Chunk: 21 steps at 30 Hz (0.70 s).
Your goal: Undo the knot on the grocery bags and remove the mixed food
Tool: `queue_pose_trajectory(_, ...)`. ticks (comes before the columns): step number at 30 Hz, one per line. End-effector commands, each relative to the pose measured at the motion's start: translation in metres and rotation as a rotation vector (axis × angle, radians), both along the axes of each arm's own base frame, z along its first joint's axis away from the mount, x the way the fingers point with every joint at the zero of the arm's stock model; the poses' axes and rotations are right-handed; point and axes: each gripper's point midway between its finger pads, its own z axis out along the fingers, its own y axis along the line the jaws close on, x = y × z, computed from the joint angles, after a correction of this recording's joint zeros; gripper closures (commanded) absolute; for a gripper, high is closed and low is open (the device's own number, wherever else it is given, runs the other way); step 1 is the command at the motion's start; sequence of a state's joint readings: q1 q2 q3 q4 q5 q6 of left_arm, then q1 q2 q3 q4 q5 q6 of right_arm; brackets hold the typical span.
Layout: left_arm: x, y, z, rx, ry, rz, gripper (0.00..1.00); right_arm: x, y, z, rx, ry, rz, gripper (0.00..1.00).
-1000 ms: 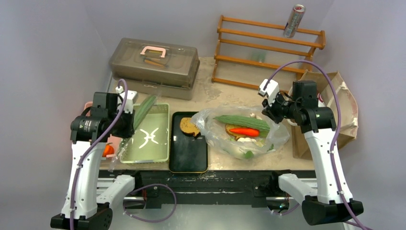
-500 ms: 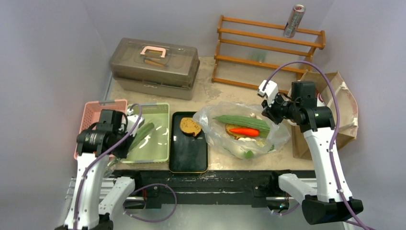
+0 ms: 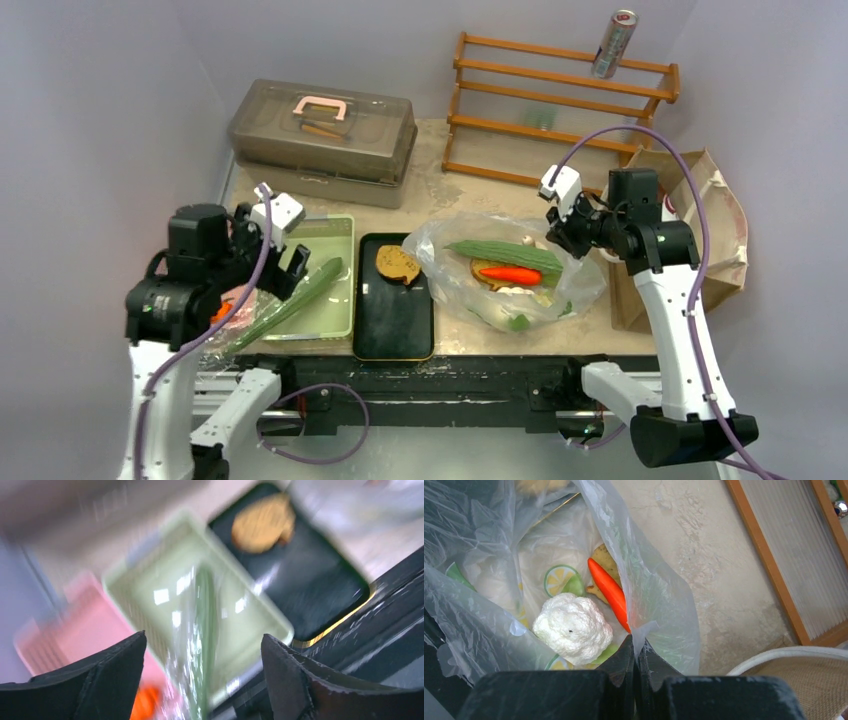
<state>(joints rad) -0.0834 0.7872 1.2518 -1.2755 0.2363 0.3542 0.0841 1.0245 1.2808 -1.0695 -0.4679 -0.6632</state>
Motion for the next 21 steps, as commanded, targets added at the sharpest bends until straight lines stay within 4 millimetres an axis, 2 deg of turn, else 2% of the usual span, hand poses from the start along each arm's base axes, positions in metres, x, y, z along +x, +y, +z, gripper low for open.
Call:
queue_pose_trajectory(1,0.034,-0.098,0.123,-0.181,-0.366,-0.438,0.23,0.009,0.008,0.031,0.084,-0.107,-0.027,1.0)
queue_pose_trajectory(4,0.04,-0.167,0.18,-0.246,-0.578,-0.713,0.34,0.012,0.003,0.029,0.101,-0.11,-0.107,1.0)
queue_pose_trajectory(5,0.037,-0.19,0.191,-0.272,-0.639,-0.805,0.38,0.012,0.001,0.028,0.105,-0.103,-0.133,1.0)
queue_pose_trajectory(6,0.03,-0.22,0.194,-0.279,-0.686,-0.926,0.42,0.012,-0.001,0.025,0.108,-0.09,-0.162,1.0)
queue_pose_trajectory(8,0.022,-0.263,0.188,-0.269,-0.736,-1.095,0.52,0.01,-0.003,0.018,0.113,-0.06,-0.191,1.0)
queue_pose_trajectory(11,0.021,-0.323,0.168,-0.293,-0.766,-1.226,0.68,0.011,-0.012,0.012,0.108,-0.032,-0.275,1.0)
queue_pose_trajectory(12,0.021,-0.341,0.156,-0.285,-0.767,-1.257,0.72,0.013,-0.015,0.01,0.102,-0.024,-0.304,1.0)
queue_pose_trajectory(15,0.033,-0.389,0.119,-0.244,-0.795,-1.285,0.77,0.011,-0.015,0.007,0.105,0.013,-0.316,1.0)
queue_pose_trajectory(18,0.044,-0.417,0.075,-0.2,-0.754,-1.306,0.82,0.008,-0.008,0.01,0.135,0.029,-0.297,1.0)
queue_pose_trajectory(21,0.056,-0.428,0.03,-0.11,-0.724,-1.336,0.84,0.004,0.001,0.008,0.174,0.061,-0.263,1.0)
